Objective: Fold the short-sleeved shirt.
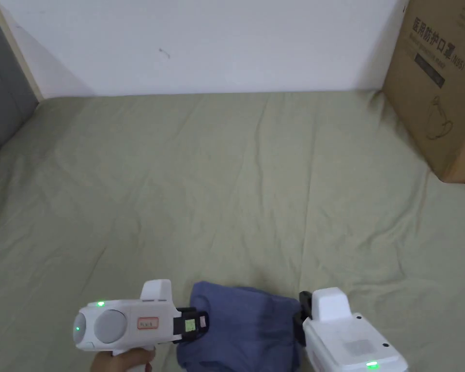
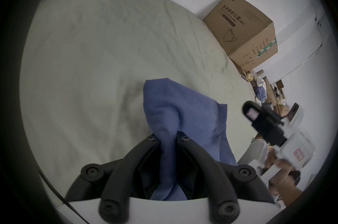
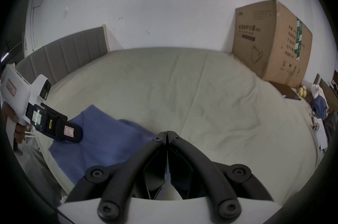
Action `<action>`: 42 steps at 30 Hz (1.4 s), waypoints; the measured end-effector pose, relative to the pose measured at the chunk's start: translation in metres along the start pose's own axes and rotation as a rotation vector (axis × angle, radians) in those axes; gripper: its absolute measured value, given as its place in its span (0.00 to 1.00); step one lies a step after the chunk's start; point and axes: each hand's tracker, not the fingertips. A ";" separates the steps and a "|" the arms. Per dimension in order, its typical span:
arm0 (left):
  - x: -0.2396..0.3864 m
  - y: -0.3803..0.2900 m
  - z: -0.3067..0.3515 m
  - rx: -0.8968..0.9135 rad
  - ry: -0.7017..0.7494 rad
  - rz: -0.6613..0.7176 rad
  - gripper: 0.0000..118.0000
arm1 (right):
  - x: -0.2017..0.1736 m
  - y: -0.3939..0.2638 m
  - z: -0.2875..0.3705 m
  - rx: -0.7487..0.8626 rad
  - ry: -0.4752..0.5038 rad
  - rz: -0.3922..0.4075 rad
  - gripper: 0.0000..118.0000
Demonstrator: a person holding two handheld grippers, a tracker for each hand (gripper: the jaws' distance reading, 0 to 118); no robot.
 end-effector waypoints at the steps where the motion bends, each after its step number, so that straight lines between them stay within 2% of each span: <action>1: 0.000 0.007 0.015 0.001 0.029 -0.035 0.11 | 0.002 0.007 0.005 0.024 -0.011 0.009 0.00; 6: -0.061 0.042 0.075 0.042 0.208 -0.111 0.11 | 0.009 0.031 0.022 0.086 -0.051 0.019 0.00; 16: -0.231 0.085 0.185 0.048 0.554 -0.073 0.11 | -0.005 0.056 0.013 0.120 -0.097 0.021 0.00; 21: -0.282 0.088 0.208 0.030 0.610 0.000 0.11 | -0.015 0.061 -0.005 0.103 -0.110 0.020 0.00; 25: -0.323 0.083 0.197 0.004 0.602 0.057 0.11 | -0.017 0.063 -0.020 0.088 -0.110 0.009 0.00; 31: -0.329 0.078 0.174 -0.011 0.630 0.096 0.12 | -0.018 0.065 -0.027 0.068 -0.112 0.019 0.00; 32: -0.328 0.077 0.174 -0.009 0.638 0.104 0.14 | -0.016 0.065 -0.025 0.067 -0.109 0.017 0.00; 34: -0.325 0.077 0.174 0.010 0.638 0.115 0.30 | -0.014 0.068 -0.019 0.073 -0.107 0.012 0.00; 35: -0.322 0.077 0.175 0.016 0.647 0.117 0.40 | -0.012 0.069 -0.016 0.081 -0.108 0.012 0.00; 36: -0.318 0.076 0.178 0.027 0.647 0.118 0.60 | -0.010 0.071 -0.012 0.090 -0.109 0.012 0.00; 38: -0.309 0.079 0.182 0.045 0.644 0.116 0.83 | -0.006 0.077 -0.003 0.112 -0.113 0.006 0.00; 39: -0.301 0.080 0.185 0.068 0.643 0.113 0.89 | -0.003 0.079 0.001 0.121 -0.114 0.003 0.00; 42: -0.255 0.082 0.199 0.179 0.646 0.050 0.89 | 0.003 0.089 0.017 0.159 -0.115 -0.006 0.00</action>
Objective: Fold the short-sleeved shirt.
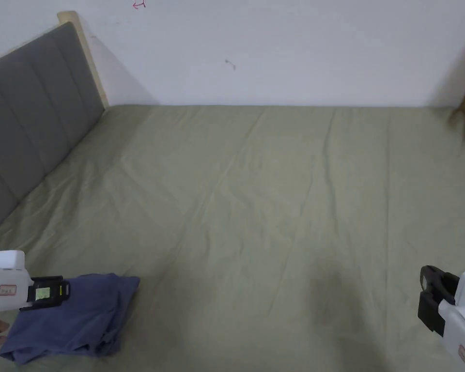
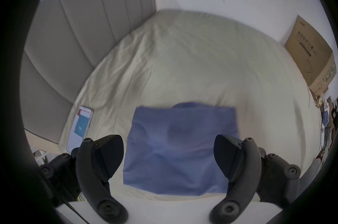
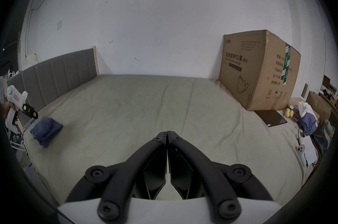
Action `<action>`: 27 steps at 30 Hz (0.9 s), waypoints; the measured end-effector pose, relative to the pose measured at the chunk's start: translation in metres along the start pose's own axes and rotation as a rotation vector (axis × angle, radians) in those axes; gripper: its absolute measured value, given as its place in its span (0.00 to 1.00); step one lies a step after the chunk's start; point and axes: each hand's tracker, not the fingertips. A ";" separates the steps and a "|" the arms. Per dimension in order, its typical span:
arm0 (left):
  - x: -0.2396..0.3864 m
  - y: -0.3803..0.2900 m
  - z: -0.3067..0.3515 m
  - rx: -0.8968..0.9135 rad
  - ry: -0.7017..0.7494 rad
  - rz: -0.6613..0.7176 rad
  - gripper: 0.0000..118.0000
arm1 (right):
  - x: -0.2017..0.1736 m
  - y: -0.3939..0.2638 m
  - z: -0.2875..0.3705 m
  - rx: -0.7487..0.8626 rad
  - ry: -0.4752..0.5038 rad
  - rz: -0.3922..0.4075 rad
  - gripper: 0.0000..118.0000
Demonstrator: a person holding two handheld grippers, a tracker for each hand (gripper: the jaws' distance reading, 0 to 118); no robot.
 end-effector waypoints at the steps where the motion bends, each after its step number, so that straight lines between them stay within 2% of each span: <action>1: 0.008 0.004 0.013 0.034 -0.009 -0.006 0.89 | 0.003 0.005 0.005 0.015 0.001 -0.004 0.00; 9: 0.075 0.027 0.122 0.303 -0.028 0.006 0.86 | 0.020 0.055 0.053 0.125 -0.022 -0.014 0.00; 15: 0.146 0.029 0.219 0.616 -0.014 -0.043 0.83 | 0.034 0.095 0.093 0.235 -0.050 -0.009 0.00; 19: 0.202 0.018 0.265 0.785 -0.016 -0.062 0.83 | 0.042 0.113 0.114 0.299 -0.062 0.002 0.00; 23: 0.241 0.007 0.273 0.897 -0.001 -0.050 0.80 | 0.049 0.122 0.128 0.350 -0.075 0.022 0.00; 25: 0.263 -0.001 0.274 0.935 -0.008 -0.076 0.70 | 0.054 0.125 0.133 0.365 -0.073 0.020 0.00; 27: 0.282 -0.010 0.275 0.970 -0.027 -0.084 0.53 | 0.057 0.126 0.136 0.378 -0.077 0.018 0.00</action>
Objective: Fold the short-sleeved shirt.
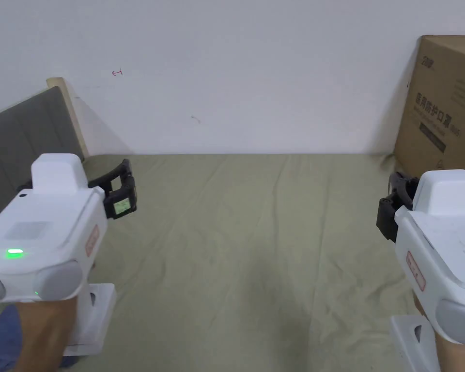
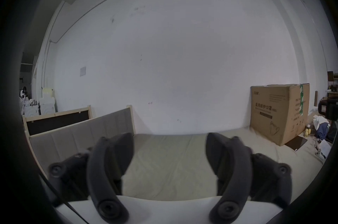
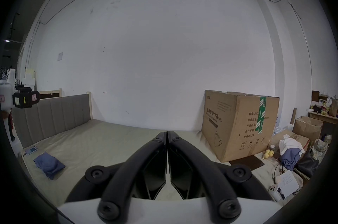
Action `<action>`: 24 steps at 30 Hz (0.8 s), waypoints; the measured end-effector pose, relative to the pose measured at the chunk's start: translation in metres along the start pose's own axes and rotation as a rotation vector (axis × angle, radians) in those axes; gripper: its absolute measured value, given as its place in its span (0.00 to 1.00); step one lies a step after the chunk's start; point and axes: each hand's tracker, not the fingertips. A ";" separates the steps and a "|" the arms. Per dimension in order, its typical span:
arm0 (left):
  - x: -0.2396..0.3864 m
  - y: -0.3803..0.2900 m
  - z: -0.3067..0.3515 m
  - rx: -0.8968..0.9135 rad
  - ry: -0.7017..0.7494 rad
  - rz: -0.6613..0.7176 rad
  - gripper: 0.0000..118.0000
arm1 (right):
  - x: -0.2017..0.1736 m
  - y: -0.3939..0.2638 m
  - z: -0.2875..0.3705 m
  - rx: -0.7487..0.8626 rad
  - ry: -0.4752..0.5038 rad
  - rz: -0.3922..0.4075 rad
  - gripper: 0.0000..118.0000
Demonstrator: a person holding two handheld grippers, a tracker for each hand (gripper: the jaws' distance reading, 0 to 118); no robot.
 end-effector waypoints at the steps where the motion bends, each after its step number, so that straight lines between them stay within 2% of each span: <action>1: 0.009 -0.002 0.002 0.017 -0.026 0.014 0.53 | 0.001 0.001 0.001 0.008 -0.002 0.006 0.00; 2: 0.016 -0.003 0.003 0.025 -0.047 0.022 0.49 | 0.002 0.001 0.001 0.010 -0.005 0.010 0.00; 4: 0.026 -0.014 -0.002 0.027 -0.088 0.047 0.21 | 0.004 0.001 0.003 0.015 -0.010 0.016 0.00; 5: 0.030 -0.015 -0.003 0.016 -0.112 0.054 0.10 | 0.005 0.001 0.004 0.017 -0.011 0.013 0.00; 6: 0.036 -0.017 -0.005 0.005 -0.135 0.064 0.03 | 0.006 0.000 0.005 0.019 -0.012 0.007 0.00; 7: 0.040 -0.019 -0.006 0.007 -0.145 0.064 0.00 | 0.007 0.000 0.006 0.019 -0.011 0.004 0.00; 24: 0.077 -0.039 0.007 -0.035 -0.214 0.060 0.00 | 0.012 -0.004 0.015 0.018 -0.027 0.018 0.00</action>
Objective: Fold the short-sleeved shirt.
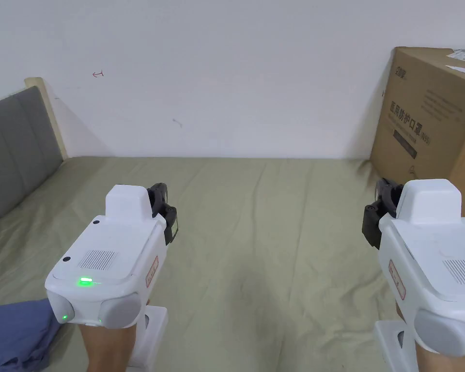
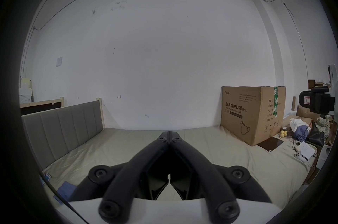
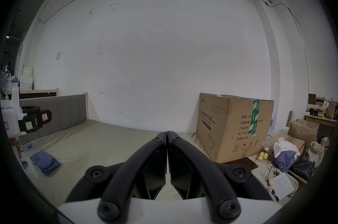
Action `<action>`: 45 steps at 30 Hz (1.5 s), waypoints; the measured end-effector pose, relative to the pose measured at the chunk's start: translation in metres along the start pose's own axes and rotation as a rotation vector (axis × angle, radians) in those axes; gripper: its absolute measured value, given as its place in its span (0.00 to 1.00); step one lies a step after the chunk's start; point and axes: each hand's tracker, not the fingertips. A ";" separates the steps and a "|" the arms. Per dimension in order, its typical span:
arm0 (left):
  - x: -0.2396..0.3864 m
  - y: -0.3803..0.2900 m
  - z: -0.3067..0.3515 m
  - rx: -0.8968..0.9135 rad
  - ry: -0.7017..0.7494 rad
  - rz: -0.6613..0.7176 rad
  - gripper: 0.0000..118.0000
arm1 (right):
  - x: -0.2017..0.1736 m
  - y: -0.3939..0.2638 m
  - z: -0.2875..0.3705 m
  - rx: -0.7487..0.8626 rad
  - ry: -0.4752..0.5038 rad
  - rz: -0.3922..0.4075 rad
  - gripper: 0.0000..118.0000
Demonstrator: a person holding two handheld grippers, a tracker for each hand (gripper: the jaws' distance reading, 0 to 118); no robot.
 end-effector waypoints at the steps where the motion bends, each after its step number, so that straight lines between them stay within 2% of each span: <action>1: 0.000 -0.001 0.000 0.000 -0.001 -0.004 0.00 | 0.000 0.000 0.000 -0.001 -0.001 0.001 0.00; 15: 0.001 -0.006 0.004 -0.005 -0.002 -0.038 0.00 | -0.003 -0.005 -0.001 -0.016 0.001 0.003 0.00; 45: -0.004 -0.006 0.004 -0.010 -0.010 -0.008 0.00 | -0.004 -0.003 0.002 -0.019 -0.007 0.005 0.00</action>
